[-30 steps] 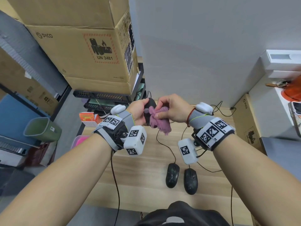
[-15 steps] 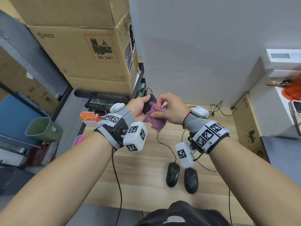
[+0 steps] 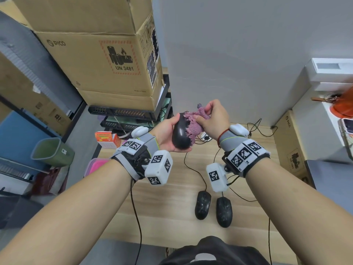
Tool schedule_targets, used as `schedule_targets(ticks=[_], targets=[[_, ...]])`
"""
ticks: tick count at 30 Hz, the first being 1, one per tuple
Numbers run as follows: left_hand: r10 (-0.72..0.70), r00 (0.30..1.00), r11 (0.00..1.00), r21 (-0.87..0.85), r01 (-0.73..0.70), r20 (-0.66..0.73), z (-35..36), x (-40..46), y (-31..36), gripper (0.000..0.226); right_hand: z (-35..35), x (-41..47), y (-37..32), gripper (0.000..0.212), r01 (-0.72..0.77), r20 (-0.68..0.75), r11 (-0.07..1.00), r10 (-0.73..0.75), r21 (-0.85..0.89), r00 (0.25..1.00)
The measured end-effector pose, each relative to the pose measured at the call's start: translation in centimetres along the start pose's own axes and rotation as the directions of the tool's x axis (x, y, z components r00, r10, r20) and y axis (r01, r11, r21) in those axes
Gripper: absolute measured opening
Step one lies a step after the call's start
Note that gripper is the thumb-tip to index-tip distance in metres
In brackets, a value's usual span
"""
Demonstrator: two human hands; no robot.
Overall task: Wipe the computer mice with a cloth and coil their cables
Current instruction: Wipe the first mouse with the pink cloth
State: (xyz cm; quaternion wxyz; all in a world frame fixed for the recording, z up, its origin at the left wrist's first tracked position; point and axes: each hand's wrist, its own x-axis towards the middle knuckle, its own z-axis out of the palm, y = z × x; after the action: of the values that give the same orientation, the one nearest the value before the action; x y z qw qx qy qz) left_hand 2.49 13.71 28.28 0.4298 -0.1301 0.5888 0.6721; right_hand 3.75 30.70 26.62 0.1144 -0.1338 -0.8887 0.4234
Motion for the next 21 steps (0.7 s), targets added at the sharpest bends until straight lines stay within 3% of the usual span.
schedule_targets(ticks=[4, 8, 13, 18, 21], targets=[[0.014, 1.000, 0.997, -0.073, -0.016, -0.023, 0.0, 0.1, 0.0, 0.057, 0.0, -0.7, 0.0, 0.018, 0.078, 0.093, 0.996, -0.081, 0.038, 0.992], [0.040, 0.998, 0.991, -0.126, -0.045, -0.043, 0.3, 0.1, 0.0, 0.059, 0.3, -2.0, -1.2, 0.022, 0.171, 0.179, 0.981, -0.184, 0.087, 0.966], [0.047, 0.999, 0.983, -0.175, -0.047, -0.004, 0.5, 0.3, 0.0, 0.074, -0.1, -2.2, -2.4, 0.023, 0.320, 0.380, 0.946, -0.317, 0.057, 0.869], [0.047, 0.999, 0.993, -0.109, -0.046, 0.010, 0.6, 0.0, -0.1, 0.061, -0.3, -1.0, -2.3, 0.017, 0.222, 0.137, 0.975, -0.218, -0.017, 0.966], [0.078, 0.997, 0.989, -0.128, -0.074, 0.025, 0.6, -0.3, 0.0, 0.055, -0.4, -1.3, -2.5, 0.025, 0.192, 0.163, 0.980, -0.197, 0.048, 0.967]])
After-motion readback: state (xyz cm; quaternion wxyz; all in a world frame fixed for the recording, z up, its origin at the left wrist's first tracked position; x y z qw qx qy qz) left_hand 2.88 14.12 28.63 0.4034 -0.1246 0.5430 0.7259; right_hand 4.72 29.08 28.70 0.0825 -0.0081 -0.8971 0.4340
